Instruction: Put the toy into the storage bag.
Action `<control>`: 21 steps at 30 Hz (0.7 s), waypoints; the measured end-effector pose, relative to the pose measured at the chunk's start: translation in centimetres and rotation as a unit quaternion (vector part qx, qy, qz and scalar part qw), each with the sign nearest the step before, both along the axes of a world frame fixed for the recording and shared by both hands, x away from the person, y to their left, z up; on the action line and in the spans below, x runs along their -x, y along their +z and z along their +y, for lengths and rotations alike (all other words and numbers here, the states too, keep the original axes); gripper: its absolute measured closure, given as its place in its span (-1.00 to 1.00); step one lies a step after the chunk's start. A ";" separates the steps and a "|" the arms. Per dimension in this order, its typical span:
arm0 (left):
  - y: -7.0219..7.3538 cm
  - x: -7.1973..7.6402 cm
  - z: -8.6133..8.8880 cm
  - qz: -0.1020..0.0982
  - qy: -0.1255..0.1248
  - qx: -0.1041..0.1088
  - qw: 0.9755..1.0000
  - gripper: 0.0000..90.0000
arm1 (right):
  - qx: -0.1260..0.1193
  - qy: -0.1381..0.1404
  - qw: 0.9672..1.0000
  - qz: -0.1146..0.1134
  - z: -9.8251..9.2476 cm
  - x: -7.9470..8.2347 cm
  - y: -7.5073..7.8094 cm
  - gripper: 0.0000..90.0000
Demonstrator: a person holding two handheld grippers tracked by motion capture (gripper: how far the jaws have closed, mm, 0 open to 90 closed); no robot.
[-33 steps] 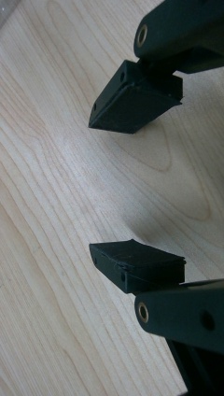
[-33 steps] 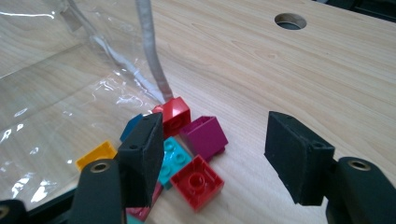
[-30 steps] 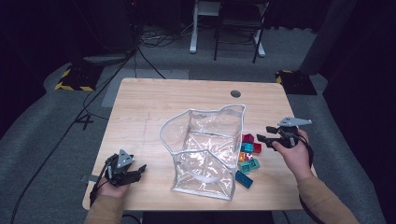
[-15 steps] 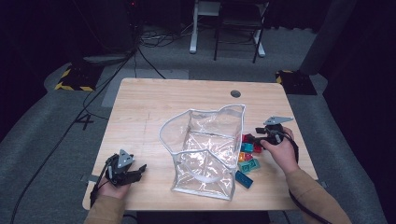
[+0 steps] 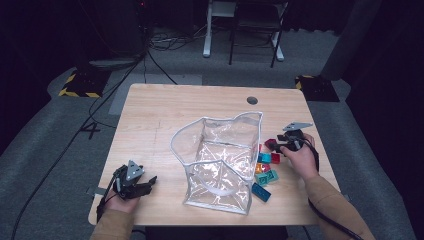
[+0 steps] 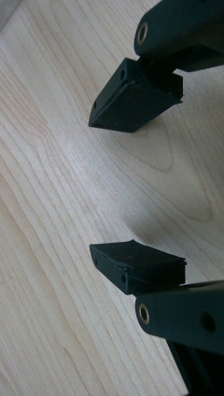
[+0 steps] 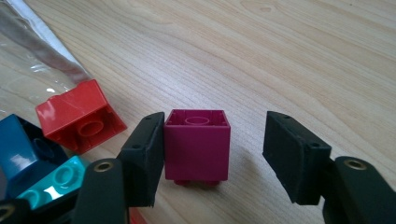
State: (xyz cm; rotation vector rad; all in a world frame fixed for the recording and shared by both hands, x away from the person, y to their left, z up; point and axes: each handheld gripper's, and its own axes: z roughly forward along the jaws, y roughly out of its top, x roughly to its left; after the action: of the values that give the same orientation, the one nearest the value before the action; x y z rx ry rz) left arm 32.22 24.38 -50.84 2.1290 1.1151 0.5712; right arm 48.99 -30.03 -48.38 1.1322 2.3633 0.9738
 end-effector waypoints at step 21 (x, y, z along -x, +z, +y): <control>-0.1 -0.6 0.4 0.031 0.003 0.035 0.999 -0.24 | -0.020 0.020 0.999 -0.017 0.4 1.4 3.4 0.31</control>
State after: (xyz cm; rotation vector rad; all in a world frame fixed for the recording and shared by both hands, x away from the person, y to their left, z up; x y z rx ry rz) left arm 32.87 24.80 -50.90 2.0949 1.1598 0.4651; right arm 47.62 -29.62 -45.01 1.0765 2.3580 1.0502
